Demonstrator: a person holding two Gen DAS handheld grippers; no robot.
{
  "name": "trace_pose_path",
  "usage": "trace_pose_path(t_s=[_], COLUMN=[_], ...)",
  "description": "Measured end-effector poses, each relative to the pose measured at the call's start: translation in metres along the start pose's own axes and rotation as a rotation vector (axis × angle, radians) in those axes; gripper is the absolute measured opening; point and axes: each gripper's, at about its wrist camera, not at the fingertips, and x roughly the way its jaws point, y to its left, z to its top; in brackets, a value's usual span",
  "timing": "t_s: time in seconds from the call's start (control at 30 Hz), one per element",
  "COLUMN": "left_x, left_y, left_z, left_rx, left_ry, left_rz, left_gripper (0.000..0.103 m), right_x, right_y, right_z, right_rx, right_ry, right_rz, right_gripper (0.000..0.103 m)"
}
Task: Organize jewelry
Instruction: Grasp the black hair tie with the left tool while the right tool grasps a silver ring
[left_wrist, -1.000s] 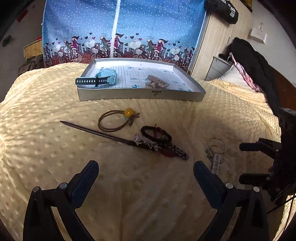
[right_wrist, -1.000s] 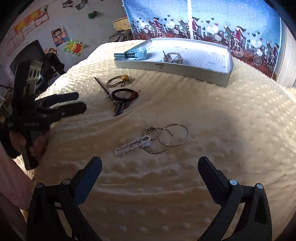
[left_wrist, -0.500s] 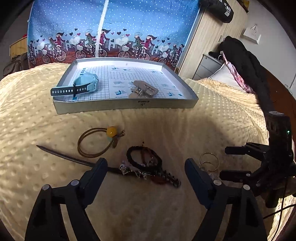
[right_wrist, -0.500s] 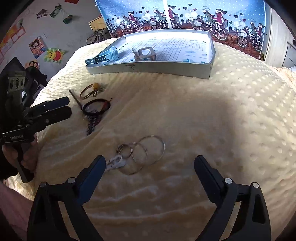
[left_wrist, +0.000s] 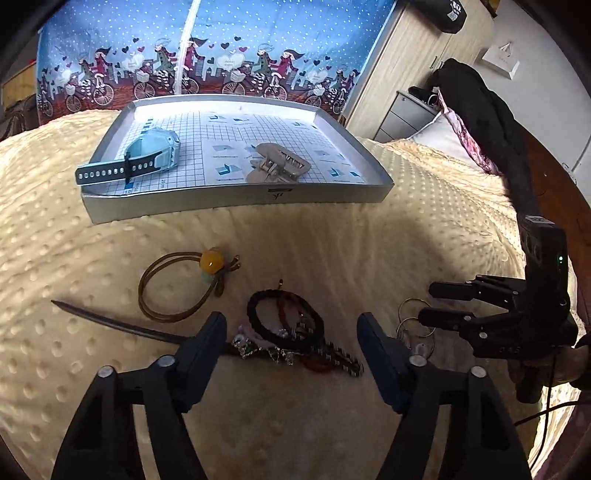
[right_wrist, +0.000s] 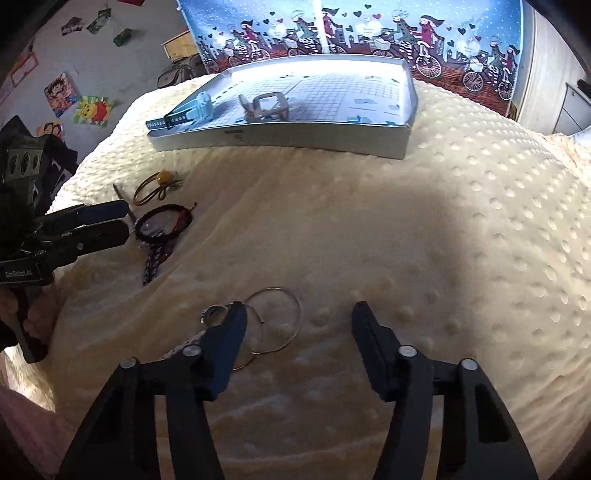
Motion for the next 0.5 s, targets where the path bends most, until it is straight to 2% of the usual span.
trace_pose_path(t_s=[0.17, 0.33, 0.43, 0.5], left_x=[0.011, 0.027, 0.034, 0.043], left_y=[0.009, 0.011, 0.011, 0.014], left_z=[0.011, 0.019, 0.024, 0.024], left_rx=[-0.022, 0.003, 0.016, -0.003], left_ry=[0.063, 0.168, 0.208, 0.269], left_rz=[-0.021, 0.026, 0.066, 0.068], left_gripper=[0.049, 0.032, 0.030, 0.030], right_x=[0.005, 0.009, 0.011, 0.012], right_y=[-0.001, 0.001, 0.004, 0.007], right_z=[0.003, 0.005, 0.006, 0.006], right_rx=[-0.002, -0.018, -0.035, -0.046], right_ry=[0.010, 0.025, 0.042, 0.055], right_rz=[-0.017, -0.024, -0.035, -0.044], right_gripper=[0.037, 0.033, 0.030, 0.030])
